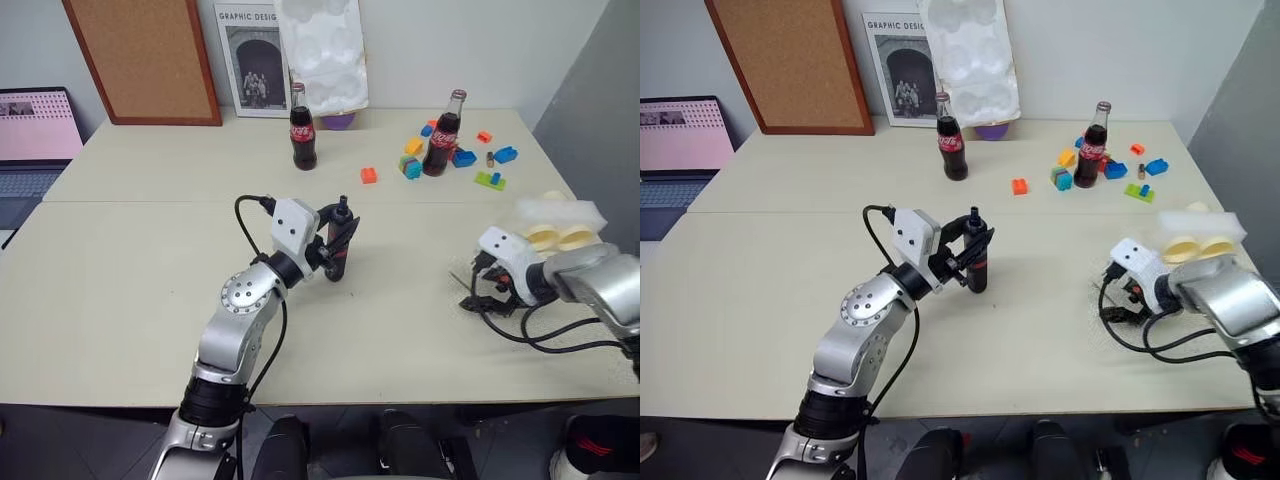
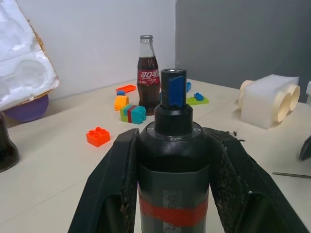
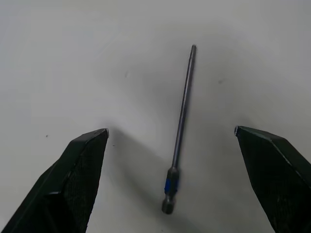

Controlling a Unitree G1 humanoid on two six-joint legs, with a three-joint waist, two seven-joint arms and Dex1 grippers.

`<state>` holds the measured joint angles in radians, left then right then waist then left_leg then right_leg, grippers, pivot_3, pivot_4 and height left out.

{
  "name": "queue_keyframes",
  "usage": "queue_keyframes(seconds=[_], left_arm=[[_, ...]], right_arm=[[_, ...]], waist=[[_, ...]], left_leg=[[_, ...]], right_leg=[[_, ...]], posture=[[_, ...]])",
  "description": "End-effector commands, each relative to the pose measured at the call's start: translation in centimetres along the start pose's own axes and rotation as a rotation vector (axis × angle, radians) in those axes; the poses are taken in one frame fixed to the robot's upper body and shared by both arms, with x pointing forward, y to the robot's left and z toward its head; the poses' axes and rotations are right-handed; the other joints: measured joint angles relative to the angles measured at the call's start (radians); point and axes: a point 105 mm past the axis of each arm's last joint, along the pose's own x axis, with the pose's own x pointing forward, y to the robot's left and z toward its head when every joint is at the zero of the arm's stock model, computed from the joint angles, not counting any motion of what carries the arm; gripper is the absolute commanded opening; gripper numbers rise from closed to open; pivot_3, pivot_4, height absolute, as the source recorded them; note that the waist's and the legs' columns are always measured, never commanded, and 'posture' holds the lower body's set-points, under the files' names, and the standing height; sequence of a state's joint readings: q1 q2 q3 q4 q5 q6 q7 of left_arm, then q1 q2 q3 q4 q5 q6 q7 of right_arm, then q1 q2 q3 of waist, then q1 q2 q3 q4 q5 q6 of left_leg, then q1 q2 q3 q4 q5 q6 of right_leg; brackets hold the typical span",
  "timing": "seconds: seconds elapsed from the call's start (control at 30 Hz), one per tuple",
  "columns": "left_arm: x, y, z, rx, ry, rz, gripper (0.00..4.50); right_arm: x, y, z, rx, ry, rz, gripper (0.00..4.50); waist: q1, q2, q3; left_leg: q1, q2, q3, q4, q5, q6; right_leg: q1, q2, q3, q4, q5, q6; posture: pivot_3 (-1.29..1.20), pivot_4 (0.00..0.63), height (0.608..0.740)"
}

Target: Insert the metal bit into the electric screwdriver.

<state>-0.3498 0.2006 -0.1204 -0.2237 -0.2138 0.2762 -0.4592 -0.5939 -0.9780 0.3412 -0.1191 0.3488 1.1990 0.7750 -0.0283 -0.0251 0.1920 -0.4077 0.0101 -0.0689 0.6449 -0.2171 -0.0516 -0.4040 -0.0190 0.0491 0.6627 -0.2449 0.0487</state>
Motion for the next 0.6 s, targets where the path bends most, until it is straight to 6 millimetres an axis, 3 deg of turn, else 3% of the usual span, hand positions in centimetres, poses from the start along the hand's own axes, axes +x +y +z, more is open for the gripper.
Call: queue_keyframes(seconds=[0.03,0.1,0.33,0.37,0.6], left_arm=[[-0.06,-0.41,-0.46,-0.001,0.017,0.002,1.66],[-0.07,-0.45,-0.44,-0.001,0.016,0.005,1.66],[0.0,-0.5,-0.41,0.003,0.017,0.004,1.66],[0.0,-0.49,-0.41,0.004,0.017,0.004,1.66],[0.08,-0.31,-0.49,0.015,0.022,0.014,1.66]], right_arm=[[-0.45,-0.41,0.56,0.071,0.015,-0.007,4.37],[-0.34,-0.28,0.83,0.102,0.021,0.008,4.37],[-0.17,-0.17,1.12,0.154,0.04,0.028,3.16],[-0.14,-0.12,1.16,0.159,0.041,0.031,2.73],[0.2,0.07,1.17,0.178,0.044,0.029,1.25]], waist=[[0.0,0.0,0.0],[0.0,0.0,0.0],[0.0,0.0,0.0],[0.0,0.0,0.0],[-0.001,0.0,0.0]], left_leg=[[0.0,0.0,0.0,0.0,0.0,0.0],[0.0,0.0,0.0,0.0,0.0,0.0],[0.0,0.0,0.0,-0.001,0.0,0.0],[0.0,0.0,0.0,-0.001,0.0,0.0],[0.0,0.0,0.0,0.0,0.0,0.0]], right_leg=[[0.0,0.0,0.0,0.0,0.0,0.0],[0.0,0.0,0.0,0.0,0.0,0.0],[0.0,0.0,-0.001,0.0,0.0,0.0],[0.0,0.0,-0.001,0.0,0.0,0.0],[0.0,0.0,-0.001,0.0,0.0,0.0]], posture=[[0.0,0.15,0.74],[0.0,0.15,0.74],[0.0,0.15,0.74],[0.0,0.15,0.74],[0.0,0.15,0.74]])
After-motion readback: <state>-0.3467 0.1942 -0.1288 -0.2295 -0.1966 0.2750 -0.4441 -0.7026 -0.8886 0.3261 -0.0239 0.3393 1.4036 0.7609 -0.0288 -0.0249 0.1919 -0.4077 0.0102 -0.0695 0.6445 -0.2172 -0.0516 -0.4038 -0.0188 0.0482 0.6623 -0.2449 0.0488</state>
